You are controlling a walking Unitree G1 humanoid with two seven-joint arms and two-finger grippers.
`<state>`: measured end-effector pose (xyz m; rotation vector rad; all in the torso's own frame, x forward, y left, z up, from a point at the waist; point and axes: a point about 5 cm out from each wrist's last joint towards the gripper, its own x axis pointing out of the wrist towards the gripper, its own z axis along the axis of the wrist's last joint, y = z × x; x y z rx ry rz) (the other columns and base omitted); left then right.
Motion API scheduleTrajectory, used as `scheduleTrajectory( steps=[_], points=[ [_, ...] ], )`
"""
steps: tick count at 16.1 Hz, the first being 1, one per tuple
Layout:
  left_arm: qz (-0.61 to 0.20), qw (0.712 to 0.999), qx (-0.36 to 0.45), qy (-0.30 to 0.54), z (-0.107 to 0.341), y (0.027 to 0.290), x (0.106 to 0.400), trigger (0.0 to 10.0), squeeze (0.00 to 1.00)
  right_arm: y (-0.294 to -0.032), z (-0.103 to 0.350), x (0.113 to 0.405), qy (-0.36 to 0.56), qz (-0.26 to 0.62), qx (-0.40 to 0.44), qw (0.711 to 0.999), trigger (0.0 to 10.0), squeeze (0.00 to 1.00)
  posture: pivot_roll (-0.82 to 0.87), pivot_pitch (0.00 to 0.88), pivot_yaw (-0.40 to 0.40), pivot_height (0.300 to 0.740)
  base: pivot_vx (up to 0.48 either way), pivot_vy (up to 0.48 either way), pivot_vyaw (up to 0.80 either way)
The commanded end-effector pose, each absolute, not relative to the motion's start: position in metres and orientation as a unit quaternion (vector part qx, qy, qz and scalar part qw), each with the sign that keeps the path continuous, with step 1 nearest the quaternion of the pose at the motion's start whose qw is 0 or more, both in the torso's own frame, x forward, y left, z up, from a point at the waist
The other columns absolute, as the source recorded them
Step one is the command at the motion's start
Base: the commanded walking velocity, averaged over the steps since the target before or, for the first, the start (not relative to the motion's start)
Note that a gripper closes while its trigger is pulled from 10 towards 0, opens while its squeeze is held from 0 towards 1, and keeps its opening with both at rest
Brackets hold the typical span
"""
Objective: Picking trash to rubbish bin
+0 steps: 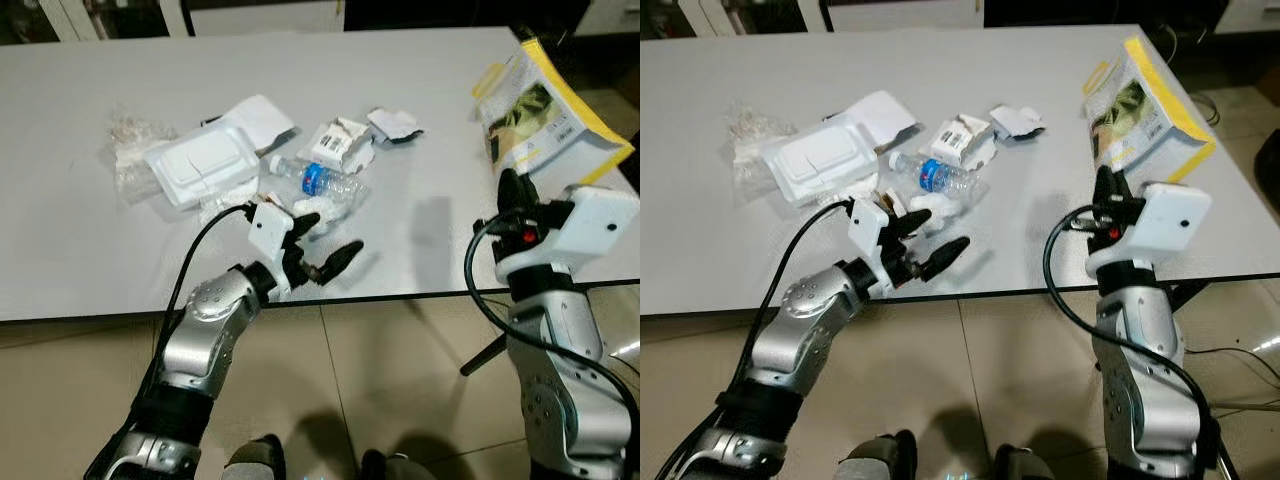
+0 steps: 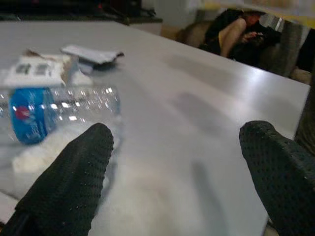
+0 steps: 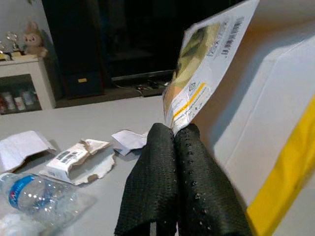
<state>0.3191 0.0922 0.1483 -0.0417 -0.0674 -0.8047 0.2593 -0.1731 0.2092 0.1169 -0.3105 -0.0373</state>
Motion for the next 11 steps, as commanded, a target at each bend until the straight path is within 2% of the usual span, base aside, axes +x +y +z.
scheduleTrajectory(
  steps=[1, 2, 8, 11],
  points=[
    [-0.373, 0.927, -0.018, -0.032, 0.147, 0.091, 0.324, 10.0, 0.00, -0.172, 0.212, 0.253, -0.153, -0.025, 0.042, 0.987, 6.9, 0.00, 0.09, 0.112, -0.009, 0.740, 0.000, 0.000, 0.00],
    [-0.363, 0.931, -0.018, -0.029, 0.146, 0.090, 0.327, 10.0, 0.00, -0.172, 0.212, 0.252, -0.151, -0.027, 0.037, 0.987, 10.0, 0.00, 0.09, 0.112, -0.009, 0.740, 0.000, 0.000, 0.00],
    [-0.273, 0.962, 0.007, -0.030, 0.149, 0.088, 0.347, 10.0, 0.00, -0.174, 0.211, 0.247, -0.141, -0.042, 0.021, 0.989, 10.0, 0.00, 0.07, 0.101, -0.007, 0.740, 0.000, 0.000, 0.00],
    [-0.275, 0.961, 0.010, -0.025, 0.142, 0.087, 0.344, 10.0, 0.00, -0.178, 0.212, 0.246, -0.141, -0.045, 0.013, 0.989, 10.0, 0.00, 0.07, 0.100, -0.008, 0.740, 0.000, 0.000, 0.00]
  ],
)
